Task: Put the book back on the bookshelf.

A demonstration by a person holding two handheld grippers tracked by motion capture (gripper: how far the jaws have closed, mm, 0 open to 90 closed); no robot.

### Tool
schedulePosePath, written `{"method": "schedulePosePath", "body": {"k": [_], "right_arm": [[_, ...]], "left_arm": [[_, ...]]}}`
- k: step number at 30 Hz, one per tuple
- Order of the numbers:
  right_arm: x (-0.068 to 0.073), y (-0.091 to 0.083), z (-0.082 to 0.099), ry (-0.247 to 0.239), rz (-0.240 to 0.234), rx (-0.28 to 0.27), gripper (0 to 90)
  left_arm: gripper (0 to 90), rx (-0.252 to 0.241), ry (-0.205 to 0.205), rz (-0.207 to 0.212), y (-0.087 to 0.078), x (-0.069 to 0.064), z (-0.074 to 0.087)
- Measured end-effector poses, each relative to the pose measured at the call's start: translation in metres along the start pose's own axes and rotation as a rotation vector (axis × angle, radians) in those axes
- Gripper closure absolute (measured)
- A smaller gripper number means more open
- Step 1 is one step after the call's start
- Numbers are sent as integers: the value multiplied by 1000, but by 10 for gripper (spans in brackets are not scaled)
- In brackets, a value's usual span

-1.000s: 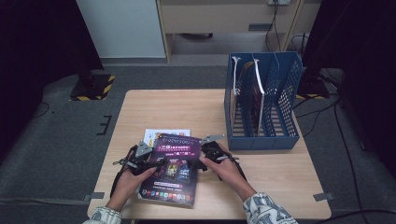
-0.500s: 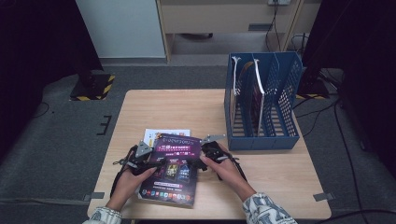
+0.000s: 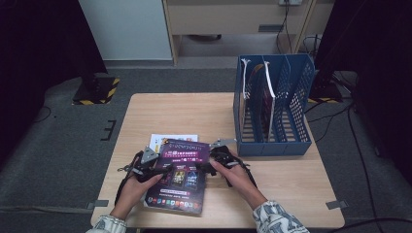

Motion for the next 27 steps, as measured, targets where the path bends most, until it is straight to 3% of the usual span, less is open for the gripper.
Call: {"method": "schedulePosePath", "body": {"k": [8, 15, 21, 27], "right_arm": [[4, 3, 1, -39, 29, 18, 128], [-3, 6, 1, 12, 14, 59, 80], [-6, 8, -3, 16, 12, 69, 76], [-7, 10, -7, 25, -6, 48, 138]], "left_arm": [[269, -2, 1, -1, 0, 0, 0], [270, -4, 3, -3, 0, 0, 0], [271, -4, 0, -7, -1, -1, 1], [266, 5, -3, -14, -5, 3, 4]]}}
Point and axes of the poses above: each handheld gripper's, and its own axes: y roughly forward along the jaws, z roughly out of its underside, x roughly to its left, the point moved 6 cm from there along y, roughly forward along the jaws, and after that the axes turned 11 degrees about x, right-handed, at the moved point
